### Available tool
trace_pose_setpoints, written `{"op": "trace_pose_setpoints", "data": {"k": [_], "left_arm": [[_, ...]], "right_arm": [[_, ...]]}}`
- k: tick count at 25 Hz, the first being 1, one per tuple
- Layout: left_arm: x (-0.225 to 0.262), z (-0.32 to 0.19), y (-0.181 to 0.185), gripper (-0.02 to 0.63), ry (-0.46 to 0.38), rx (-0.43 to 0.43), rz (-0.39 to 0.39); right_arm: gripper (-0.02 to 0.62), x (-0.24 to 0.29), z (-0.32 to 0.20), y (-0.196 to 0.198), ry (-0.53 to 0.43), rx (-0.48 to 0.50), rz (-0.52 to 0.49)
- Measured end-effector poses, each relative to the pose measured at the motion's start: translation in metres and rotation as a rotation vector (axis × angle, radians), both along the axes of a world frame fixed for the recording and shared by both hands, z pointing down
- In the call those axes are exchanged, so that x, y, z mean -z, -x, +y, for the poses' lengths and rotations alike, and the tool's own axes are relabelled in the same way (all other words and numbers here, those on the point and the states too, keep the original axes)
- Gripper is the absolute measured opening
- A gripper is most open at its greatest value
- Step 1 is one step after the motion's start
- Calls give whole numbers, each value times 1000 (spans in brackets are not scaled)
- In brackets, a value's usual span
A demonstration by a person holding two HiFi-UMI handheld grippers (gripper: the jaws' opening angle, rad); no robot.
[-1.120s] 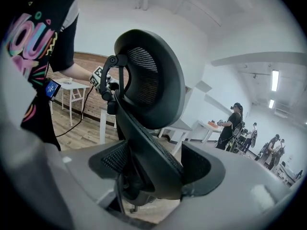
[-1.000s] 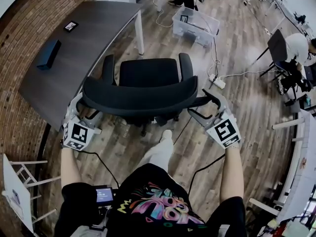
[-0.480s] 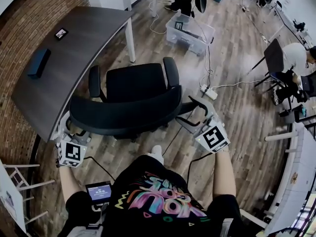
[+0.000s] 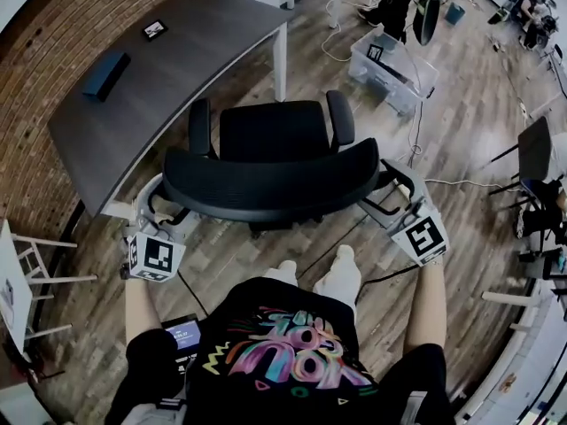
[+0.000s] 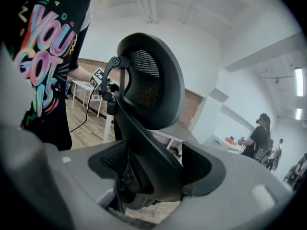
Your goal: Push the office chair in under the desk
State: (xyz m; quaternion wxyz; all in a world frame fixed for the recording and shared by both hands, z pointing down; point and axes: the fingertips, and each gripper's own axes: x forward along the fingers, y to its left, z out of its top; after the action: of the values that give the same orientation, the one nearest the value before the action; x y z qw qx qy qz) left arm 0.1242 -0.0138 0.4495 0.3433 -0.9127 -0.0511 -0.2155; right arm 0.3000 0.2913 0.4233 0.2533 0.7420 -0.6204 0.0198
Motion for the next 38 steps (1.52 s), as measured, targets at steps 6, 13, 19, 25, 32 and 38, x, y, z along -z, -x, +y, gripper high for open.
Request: {"op": "trace_pose_setpoints", "data": {"k": [6,13,19,25,32,38], "left_arm": [[2,21,-22,356,-3,110,-22],[11,55,-30,359,16,282,-36],[14,79,-46,364,26,384,-22],[9,80,-52,365,50,434,-27],[11,73,-46,365,45,483,-37],[5,49,-42,365,54,558,-35]], "right_arm": [[354,-1,5,-51,5,100,27],[353,10,4,-97,-22,249,5],[351,15,2,-137,-15,369,8],[351,15,-8,-156,-2,419,17],[351,11,-31,-161,20,459,1],[350,8,-73,-172,19,524,-2]]}}
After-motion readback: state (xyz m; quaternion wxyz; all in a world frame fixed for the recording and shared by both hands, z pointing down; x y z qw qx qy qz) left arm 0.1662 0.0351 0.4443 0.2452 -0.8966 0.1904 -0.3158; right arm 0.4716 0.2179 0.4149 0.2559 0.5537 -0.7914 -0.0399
